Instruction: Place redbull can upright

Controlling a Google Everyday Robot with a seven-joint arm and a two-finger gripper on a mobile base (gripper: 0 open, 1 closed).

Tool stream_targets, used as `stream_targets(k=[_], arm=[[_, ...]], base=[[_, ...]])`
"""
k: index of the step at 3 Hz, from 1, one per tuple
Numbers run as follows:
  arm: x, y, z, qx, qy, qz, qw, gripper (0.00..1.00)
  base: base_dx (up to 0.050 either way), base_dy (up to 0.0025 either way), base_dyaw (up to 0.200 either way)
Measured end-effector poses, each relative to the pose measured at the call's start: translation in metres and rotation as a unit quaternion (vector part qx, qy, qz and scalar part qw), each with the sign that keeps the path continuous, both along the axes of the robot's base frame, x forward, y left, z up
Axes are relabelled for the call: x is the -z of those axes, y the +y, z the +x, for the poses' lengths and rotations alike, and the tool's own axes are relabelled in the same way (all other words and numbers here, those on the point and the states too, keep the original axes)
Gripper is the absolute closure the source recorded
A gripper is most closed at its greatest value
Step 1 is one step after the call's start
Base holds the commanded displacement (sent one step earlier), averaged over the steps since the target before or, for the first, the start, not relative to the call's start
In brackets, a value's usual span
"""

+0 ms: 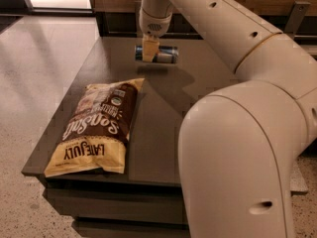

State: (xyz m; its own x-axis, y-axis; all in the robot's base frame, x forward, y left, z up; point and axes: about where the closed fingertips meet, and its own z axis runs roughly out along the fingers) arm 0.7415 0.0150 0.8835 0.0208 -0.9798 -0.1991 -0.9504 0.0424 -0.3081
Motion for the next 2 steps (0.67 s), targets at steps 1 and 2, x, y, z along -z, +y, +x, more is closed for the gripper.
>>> stream_targets(k=[1,2], arm=[[-0.023,0.002,-0.008,-0.008,0.002,0.059,0.9982,1.0],[-0.039,0.003,-0.016,-0.013,0.018,0.133,0.9909,1.0]], base=[[0.0,0.0,0.0],[0.0,0.0,0.0]])
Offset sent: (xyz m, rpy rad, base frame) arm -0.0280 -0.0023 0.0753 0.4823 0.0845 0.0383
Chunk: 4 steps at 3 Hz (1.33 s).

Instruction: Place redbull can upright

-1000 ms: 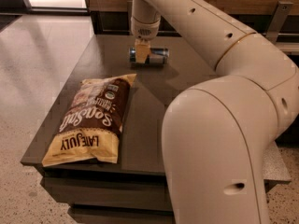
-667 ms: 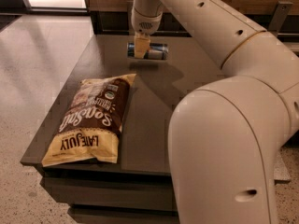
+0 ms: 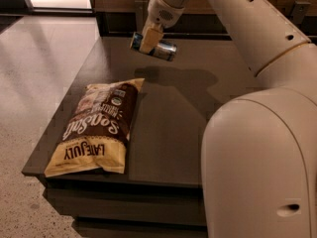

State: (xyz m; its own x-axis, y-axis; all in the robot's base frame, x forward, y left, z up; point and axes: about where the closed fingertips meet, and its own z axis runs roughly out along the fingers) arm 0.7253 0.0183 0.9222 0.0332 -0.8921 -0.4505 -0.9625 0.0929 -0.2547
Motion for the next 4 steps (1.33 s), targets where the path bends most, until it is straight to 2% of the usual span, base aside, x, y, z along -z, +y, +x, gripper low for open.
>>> stream_targets(k=[1,2,3,4], arm=[[-0.014,-0.001,-0.008,0.001,0.02,0.068,0.9975,1.0],[-0.027,-0.003,-0.017,0.004,0.035,0.137,0.9899,1.0],[-0.032,-0.002,-0.024,0.005,0.06,0.222,0.9732,1.0],[-0.035,0.002,-0.027,-0.001,0.065,0.233,0.9704,1.0]], base=[[0.0,0.0,0.0],[0.0,0.0,0.0],[0.0,0.0,0.0],[0.0,0.0,0.0]])
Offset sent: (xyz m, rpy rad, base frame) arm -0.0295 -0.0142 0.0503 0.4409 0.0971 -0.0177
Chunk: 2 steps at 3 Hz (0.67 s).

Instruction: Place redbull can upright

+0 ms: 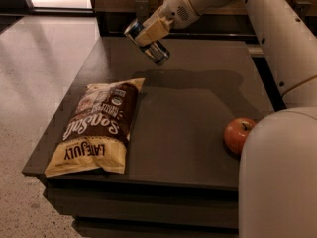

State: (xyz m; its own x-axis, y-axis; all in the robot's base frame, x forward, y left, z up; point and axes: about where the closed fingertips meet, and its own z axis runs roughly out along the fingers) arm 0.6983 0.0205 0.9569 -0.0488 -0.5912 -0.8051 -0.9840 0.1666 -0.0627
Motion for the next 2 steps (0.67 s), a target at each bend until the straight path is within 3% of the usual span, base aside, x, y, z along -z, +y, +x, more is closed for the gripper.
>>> stream_targets(k=[1,2], arm=[[0.0026,0.0023,0.0007,-0.002,0.002,0.006,1.0,1.0],[0.0014,0.0082,-0.0008,-0.01,-0.001,0.055,0.9985,1.0]], base=[[0.0,0.0,0.0],[0.0,0.0,0.0]])
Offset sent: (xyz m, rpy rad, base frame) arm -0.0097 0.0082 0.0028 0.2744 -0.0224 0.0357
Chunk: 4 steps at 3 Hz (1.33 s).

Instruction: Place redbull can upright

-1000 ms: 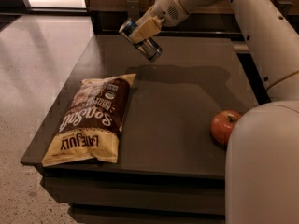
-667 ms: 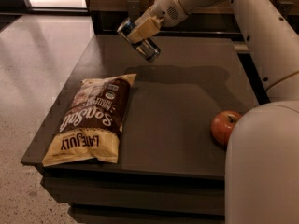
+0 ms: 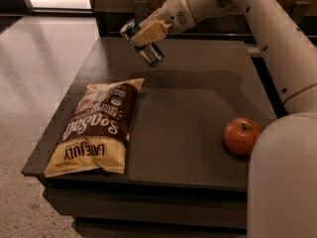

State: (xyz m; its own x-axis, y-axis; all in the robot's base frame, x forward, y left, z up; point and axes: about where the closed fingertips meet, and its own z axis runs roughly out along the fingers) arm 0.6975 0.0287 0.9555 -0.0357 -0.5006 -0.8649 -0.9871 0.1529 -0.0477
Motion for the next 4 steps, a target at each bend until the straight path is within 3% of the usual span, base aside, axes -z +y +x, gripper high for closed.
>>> stream_targets(k=[1,4], arm=[[-0.002,0.005,-0.003,-0.008,-0.011,0.05,0.9987,1.0],[0.0,-0.01,-0.003,-0.008,-0.038,0.128,0.991,1.0]], base=[[0.0,0.0,0.0],[0.0,0.0,0.0]])
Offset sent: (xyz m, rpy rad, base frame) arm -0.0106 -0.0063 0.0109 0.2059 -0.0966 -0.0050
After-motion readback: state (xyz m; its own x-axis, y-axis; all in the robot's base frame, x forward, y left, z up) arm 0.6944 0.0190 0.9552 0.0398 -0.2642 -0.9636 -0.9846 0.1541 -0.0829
